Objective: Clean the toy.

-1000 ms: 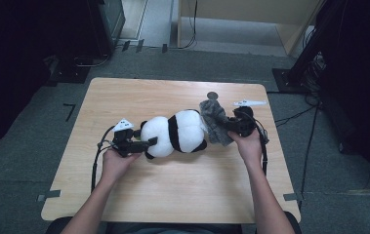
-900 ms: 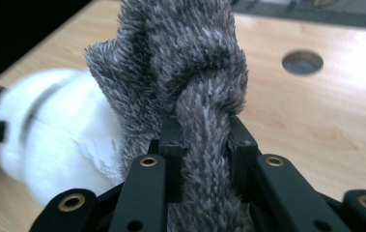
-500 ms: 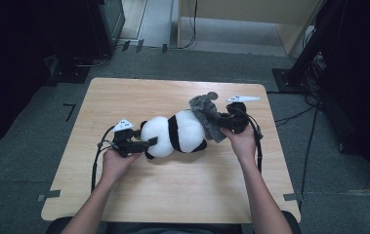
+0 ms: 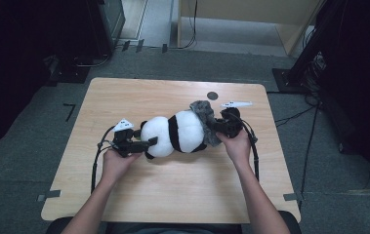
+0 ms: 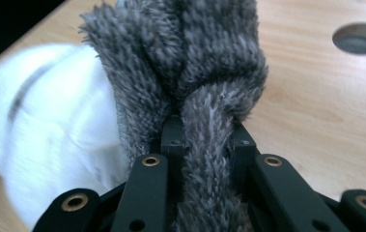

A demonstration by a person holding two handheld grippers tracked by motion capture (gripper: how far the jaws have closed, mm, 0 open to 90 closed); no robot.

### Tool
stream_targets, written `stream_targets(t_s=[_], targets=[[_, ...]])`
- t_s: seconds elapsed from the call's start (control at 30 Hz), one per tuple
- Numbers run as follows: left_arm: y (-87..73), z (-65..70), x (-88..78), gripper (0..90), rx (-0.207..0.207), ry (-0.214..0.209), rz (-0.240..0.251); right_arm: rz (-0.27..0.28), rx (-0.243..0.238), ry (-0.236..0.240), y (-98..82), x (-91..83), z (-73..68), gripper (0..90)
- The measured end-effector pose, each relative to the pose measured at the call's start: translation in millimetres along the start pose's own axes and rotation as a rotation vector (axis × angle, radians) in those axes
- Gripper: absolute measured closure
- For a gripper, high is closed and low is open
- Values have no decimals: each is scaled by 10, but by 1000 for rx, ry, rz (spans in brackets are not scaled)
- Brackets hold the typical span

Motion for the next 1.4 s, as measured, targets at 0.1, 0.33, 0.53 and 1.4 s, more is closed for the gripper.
stream_targets(t_s=[0.1, 0.33, 0.53, 1.4], targets=[[-5, -15, 1, 235, -6, -10, -3, -29, 2, -13, -61, 60, 19, 762], [-7, -24, 3, 234, -8, -11, -2, -112, 4, -38, -204, 240, 41, 764], [-8, -31, 0, 233, -6, -14, 0, -164, 25, -16, -292, 364, 92, 757], [14, -13, -19, 256, 7, -9, -27, 32, -18, -1, 90, -501, 68, 756]])
Point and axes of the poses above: each handheld gripper's, and its own axes: x roughly forward along the jaws, y roughly out of its top, z roughly to its right, the point moved 5 cm from there along x, roughly forward along the jaws, and after that the axes turned 7 degrees about -z, right-handed, at the moved point
